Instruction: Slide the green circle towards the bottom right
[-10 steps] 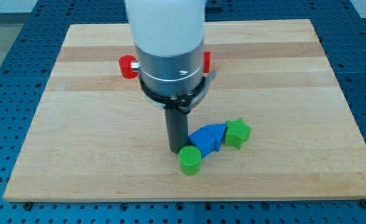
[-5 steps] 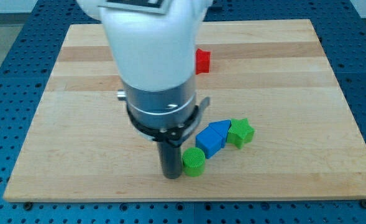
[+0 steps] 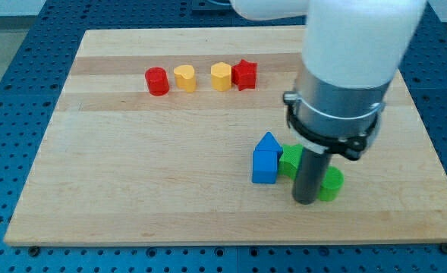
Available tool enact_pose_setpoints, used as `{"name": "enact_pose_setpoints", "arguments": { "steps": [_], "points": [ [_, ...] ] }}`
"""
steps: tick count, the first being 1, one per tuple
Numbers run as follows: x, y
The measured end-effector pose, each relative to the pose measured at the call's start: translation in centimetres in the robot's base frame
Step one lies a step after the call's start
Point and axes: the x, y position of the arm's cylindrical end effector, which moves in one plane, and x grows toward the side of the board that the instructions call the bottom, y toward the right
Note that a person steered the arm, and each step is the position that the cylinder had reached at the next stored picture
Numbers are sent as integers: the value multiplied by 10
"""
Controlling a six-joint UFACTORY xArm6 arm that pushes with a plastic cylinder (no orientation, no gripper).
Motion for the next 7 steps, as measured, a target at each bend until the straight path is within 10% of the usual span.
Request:
{"name": "enact_pose_setpoints", "arguments": {
  "steps": [7],
  "points": [
    [-49,43]
  ]
}}
